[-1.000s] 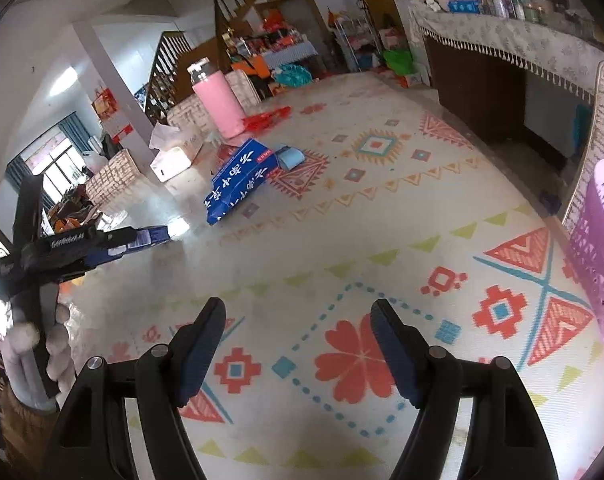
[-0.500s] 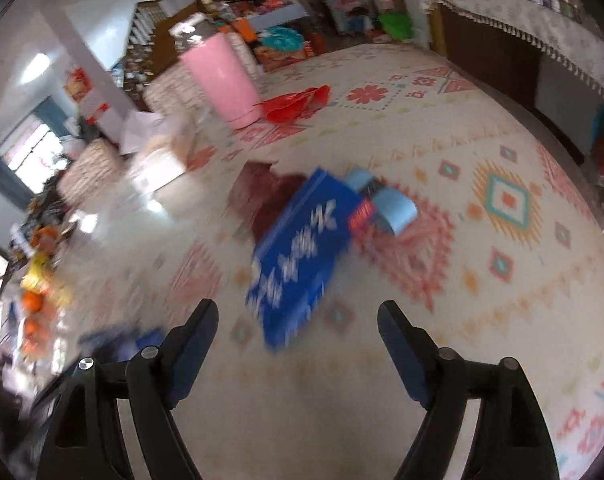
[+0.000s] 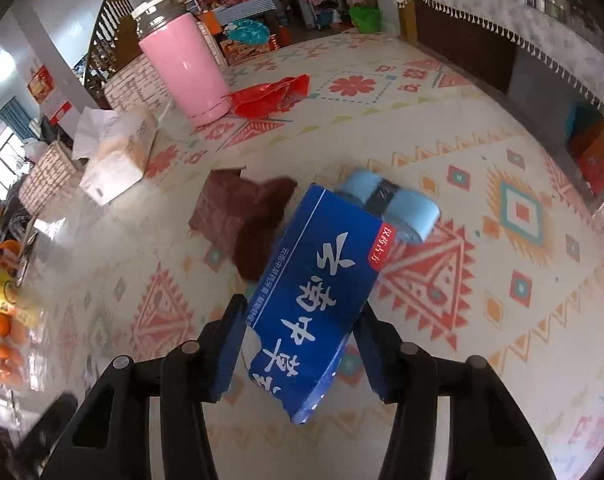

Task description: Collect trash

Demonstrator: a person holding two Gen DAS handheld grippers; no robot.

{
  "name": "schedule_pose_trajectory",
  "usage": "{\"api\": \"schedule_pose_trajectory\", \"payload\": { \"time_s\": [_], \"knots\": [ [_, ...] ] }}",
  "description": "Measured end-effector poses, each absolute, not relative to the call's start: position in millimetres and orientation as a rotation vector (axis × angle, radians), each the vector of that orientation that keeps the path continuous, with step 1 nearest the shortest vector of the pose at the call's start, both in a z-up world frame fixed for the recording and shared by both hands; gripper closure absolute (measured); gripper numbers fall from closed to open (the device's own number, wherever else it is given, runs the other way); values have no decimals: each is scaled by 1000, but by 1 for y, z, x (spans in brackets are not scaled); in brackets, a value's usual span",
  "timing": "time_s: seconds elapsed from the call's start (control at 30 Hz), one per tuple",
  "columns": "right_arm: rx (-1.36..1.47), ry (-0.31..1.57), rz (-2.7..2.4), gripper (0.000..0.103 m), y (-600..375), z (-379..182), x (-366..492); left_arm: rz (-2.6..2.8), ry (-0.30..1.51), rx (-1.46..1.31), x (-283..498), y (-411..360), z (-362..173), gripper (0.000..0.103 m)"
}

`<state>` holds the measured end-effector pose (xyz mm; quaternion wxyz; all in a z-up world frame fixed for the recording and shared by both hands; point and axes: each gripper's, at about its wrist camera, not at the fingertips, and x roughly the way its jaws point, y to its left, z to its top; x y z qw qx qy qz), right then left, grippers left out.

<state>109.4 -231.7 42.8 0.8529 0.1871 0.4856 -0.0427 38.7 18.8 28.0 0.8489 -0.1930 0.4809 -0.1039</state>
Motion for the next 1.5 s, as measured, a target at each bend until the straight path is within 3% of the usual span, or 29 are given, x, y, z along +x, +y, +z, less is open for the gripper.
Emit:
{"api": "schedule_pose_trajectory", "payload": {
  "time_s": [0.43, 0.47, 0.5, 0.53, 0.87, 1.17, 1.5],
  "knots": [
    [407, 993, 38, 46, -246, 56, 16, -232, 1033, -131, 37, -31, 14, 27],
    [396, 986, 44, 46, -245, 58, 7, -231, 1032, -124, 36, -31, 14, 30],
    [384, 978, 48, 46, -244, 60, -1, -233, 1031, -124, 35, -30, 15, 39],
    [371, 966, 54, 46, -243, 64, -12, -234, 1030, -130, 33, -28, 16, 55],
    [371, 877, 51, 46, -251, 78, -99, -235, 921, -233, 21, -11, 42, 55],
    [373, 786, -49, 46, -276, 89, -167, -217, 893, -153, 10, -32, 42, 55],
    [407, 715, -83, 46, -313, 96, -211, -263, 780, 41, -64, -86, 87, 55]
  ]
}}
